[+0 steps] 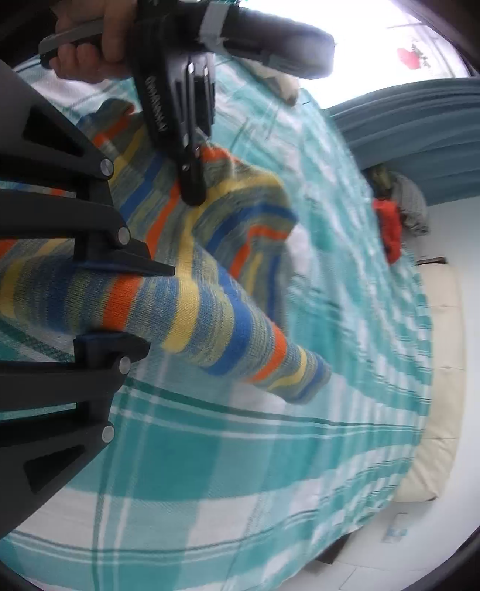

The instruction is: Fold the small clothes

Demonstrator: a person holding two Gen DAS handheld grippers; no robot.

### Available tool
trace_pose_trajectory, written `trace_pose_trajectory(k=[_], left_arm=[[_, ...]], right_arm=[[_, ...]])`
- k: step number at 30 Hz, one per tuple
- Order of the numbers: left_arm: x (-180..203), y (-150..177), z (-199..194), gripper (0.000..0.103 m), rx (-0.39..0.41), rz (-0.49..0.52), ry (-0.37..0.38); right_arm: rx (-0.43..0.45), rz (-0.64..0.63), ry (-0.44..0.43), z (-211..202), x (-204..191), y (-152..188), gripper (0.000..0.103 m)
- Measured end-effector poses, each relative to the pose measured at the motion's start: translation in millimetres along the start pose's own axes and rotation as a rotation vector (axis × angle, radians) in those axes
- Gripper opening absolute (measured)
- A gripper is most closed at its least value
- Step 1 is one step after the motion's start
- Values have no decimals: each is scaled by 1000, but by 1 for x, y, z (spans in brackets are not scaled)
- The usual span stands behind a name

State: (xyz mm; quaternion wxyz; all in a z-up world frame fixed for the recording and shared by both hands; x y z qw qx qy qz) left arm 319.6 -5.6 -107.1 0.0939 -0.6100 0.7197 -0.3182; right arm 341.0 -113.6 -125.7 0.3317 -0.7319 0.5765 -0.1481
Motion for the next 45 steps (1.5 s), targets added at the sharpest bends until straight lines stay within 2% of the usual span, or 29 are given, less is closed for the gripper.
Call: trace_pose_trajectory(k=[6, 8, 9, 10, 11, 12, 13, 14, 16, 19, 23, 26, 31, 36, 39, 45], left_arm=[[17, -44, -52, 14, 114, 4, 67], [20, -49, -38, 20, 81, -6, 70], [16, -43, -22, 33, 28, -27, 53], [8, -35, -4, 52, -23, -47, 19], [-3, -20, 9, 59, -66, -59, -40], [-13, -7, 14, 61, -88, -56, -100], [-22, 7, 13, 62, -94, -40, -157], [-28, 21, 7, 65, -89, -20, -203], [-34, 41, -15, 84, -49, 7, -280], [-28, 58, -55, 98, 36, 69, -397], [-10, 59, -101, 102, 122, 105, -485], [6, 60, -127, 102, 144, 82, -469], [18, 77, -150, 102, 108, 57, -533], [35, 116, -167, 102, 22, -3, -460], [47, 134, -177, 102, 4, 3, -429], [58, 145, -201, 102, 30, 33, -457]], right_arm=[[159, 66, -35, -51, 12, -53, 24], [171, 87, -44, -58, 17, -62, 24], [157, 101, -45, -54, 19, -63, 24], [116, 118, -46, -45, 24, -57, 27], [46, 137, -38, -32, 31, -44, 33], [-13, 151, -12, -20, 42, -31, 49], [-62, 162, 36, -13, 55, -12, 69], [-94, 164, 82, -11, 66, 6, 74], [-116, 144, 146, -25, 79, 40, 75], [-129, 111, 204, -56, 84, 75, 86], [-112, 118, 202, -103, 69, 101, 94], [-83, 109, 207, -137, 57, 105, 99], [-48, 96, 202, -171, 35, 103, 100], [-46, 109, 184, -199, 14, 106, 100], [-47, 113, 166, -214, 3, 111, 100], [-65, 116, 137, -241, -14, 121, 100]])
Point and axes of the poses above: each gripper's, at about its wrist camera, not at the fingertips, and z roughly the way its jaws point, x to its right, y to its underside, the point moved 9 cm from there along z, roughly the way its jaws point
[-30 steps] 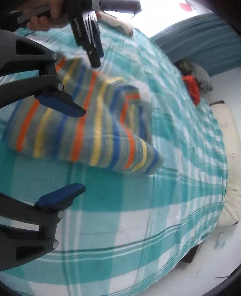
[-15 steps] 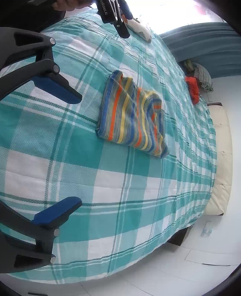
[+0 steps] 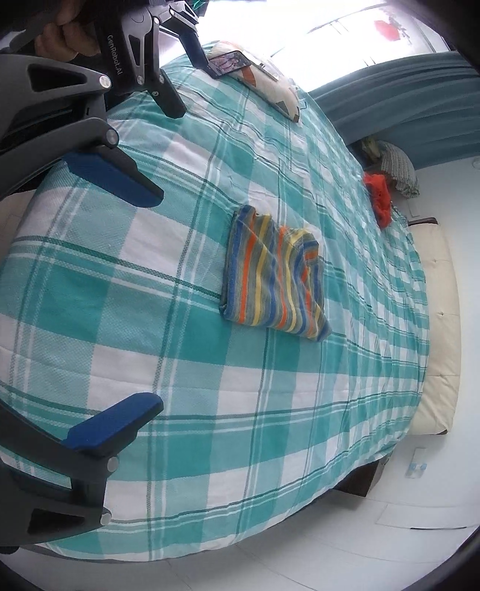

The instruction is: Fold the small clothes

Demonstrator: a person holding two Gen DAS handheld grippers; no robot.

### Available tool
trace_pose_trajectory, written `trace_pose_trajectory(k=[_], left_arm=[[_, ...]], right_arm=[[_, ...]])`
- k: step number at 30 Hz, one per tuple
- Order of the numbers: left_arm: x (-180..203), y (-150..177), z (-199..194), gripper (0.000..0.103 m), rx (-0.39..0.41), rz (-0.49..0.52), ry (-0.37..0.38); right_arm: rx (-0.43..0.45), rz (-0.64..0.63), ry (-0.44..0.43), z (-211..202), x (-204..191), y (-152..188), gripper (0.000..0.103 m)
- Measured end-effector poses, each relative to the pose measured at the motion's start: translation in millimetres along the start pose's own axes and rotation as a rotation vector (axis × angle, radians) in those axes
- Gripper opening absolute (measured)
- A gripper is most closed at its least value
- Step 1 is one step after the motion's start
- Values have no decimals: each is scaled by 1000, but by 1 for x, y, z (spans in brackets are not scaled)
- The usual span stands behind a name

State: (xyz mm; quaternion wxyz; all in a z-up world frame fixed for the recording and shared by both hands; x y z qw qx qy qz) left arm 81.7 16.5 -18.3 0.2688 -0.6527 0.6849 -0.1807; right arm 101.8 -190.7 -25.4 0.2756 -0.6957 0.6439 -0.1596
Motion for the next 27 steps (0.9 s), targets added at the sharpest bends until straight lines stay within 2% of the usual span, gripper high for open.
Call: trace_pose_trajectory(k=[13, 19, 23, 27], left_arm=[[-19, 6, -20, 103, 48, -15, -49], [-20, -2, -28, 103, 78, -2, -66], [-22, -8, -33, 103, 90, -28, -55], [-28, -27, -45, 103, 146, -30, -68]], right_arm=[[-4, -35, 25, -25, -7, 17, 100], [4, -32, 19, -29, -9, 15, 100], [6, -42, 29, -32, -12, 12, 100], [13, -60, 31, -38, -17, 7, 100]])
Point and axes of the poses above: each gripper's, at about its wrist camera, not at the fingertips, and z roughly the way its jaws point, x to its right, y to its underside, the point moved 9 cm from there along z, roughly the way its jaws point
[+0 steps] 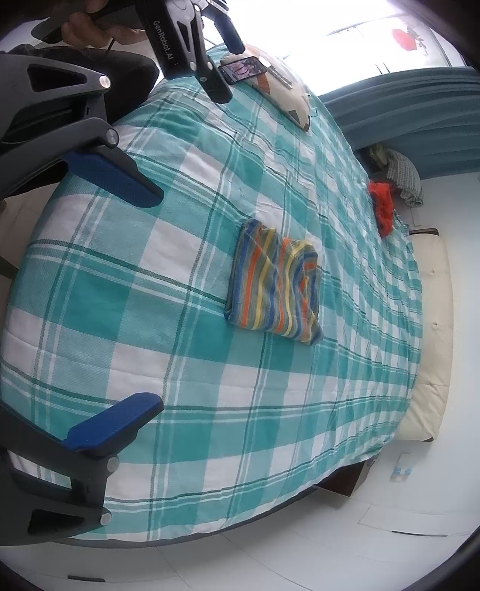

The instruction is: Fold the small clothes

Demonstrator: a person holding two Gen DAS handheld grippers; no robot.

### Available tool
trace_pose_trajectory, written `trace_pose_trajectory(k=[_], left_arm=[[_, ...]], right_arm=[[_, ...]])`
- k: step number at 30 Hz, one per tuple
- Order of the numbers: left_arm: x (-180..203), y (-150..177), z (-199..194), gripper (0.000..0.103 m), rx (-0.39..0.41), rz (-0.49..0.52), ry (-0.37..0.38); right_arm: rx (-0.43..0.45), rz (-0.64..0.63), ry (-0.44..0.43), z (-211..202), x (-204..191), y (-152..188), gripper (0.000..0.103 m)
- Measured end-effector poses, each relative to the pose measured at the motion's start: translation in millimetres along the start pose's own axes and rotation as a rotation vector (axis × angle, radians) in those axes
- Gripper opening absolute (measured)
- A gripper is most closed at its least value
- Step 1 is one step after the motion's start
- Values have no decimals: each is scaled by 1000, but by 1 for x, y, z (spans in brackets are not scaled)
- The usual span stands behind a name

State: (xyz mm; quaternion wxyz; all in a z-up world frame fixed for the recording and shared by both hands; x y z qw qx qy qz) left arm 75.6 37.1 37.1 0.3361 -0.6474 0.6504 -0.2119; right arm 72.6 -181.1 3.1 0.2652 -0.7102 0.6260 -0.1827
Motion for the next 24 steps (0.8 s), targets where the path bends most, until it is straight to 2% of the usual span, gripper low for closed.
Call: trace_pose_trajectory(k=[4, 6, 8, 11, 13, 18, 24], left_arm=[[-4, -27, -17, 103, 120, -5, 37], [-5, -35, -22, 103, 144, 16, 27], [-3, -36, -20, 103, 110, 33, 1], [8, -26, -19, 103, 37, 13, 61], [17, -16, -20, 103, 14, 17, 105], [29, 4, -13, 103, -42, 35, 88], [27, 9, -8, 103, -94, -2, 93]], right_arm=[[27, -40, 50, -10, -2, -16, 100], [44, -54, 82, -17, -2, -25, 100], [68, -61, 113, -26, -1, -33, 100], [83, -57, 144, -33, 1, -37, 100], [84, -48, 152, -35, 1, -37, 100], [55, -49, 171, -31, 4, -29, 100], [47, -37, 170, -31, 7, -24, 100]])
Point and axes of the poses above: each gripper's, at about its wrist camera, not at the fingertips, and z roughly the way its jaws point, x to its right, y to its underside, the point moved 9 cm from there along z, roughly the way its jaws point
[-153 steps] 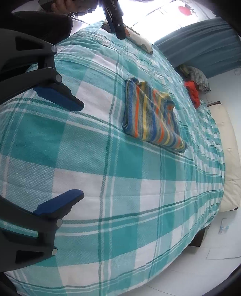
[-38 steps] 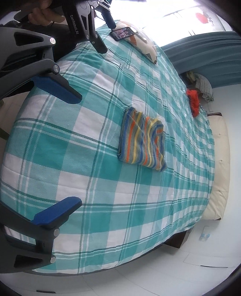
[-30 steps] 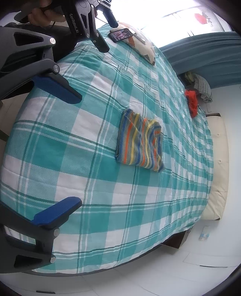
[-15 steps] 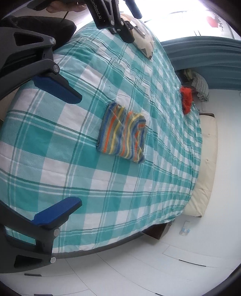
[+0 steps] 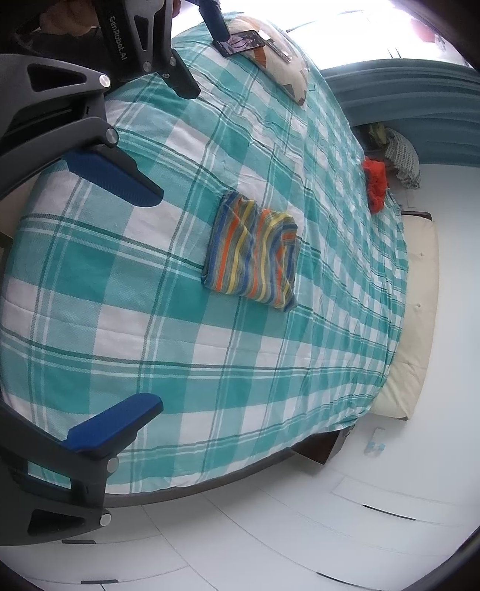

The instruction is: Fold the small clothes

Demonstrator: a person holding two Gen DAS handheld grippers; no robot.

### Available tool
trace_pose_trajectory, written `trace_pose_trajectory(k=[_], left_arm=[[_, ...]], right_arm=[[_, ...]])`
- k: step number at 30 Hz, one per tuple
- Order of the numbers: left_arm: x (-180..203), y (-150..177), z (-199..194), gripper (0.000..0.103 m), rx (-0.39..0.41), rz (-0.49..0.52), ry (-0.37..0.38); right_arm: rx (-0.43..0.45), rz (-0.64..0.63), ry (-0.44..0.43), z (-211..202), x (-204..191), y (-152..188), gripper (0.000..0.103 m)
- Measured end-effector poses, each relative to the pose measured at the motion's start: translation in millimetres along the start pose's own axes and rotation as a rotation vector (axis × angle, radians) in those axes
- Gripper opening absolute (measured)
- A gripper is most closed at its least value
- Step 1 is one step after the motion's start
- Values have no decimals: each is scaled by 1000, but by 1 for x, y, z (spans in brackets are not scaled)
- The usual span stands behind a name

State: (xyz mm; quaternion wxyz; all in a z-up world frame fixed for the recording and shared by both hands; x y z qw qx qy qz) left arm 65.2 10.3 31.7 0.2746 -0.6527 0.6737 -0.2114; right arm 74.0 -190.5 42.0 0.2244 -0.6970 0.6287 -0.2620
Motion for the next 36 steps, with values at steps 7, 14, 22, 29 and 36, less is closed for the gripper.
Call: trace_pose_trajectory(k=[7, 14, 22, 29, 36], left_arm=[[1, 1, -10, 103, -16, -9, 25], [2, 3, -18, 103, -9, 25, 23], [-2, -8, -23, 103, 32, 21, 28], [1, -7, -28, 103, 56, 20, 54], [4, -7, -28, 103, 60, 22, 44]], right_arm=[[4, 1, -12, -8, -5, 1, 100], [9, 3, -13, -26, -4, 3, 100], [6, 4, -15, -32, -4, 6, 100], [5, 6, -18, -36, -3, 7, 100], [1, 16, -15, -31, 0, 6, 100]])
Point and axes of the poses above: each gripper's, at about its wrist camera, not at the fingertips, and z roughly the way its jaws point, x to its right, y to its underside, the point moved 9 cm from there along z, roughly the way its jaws point
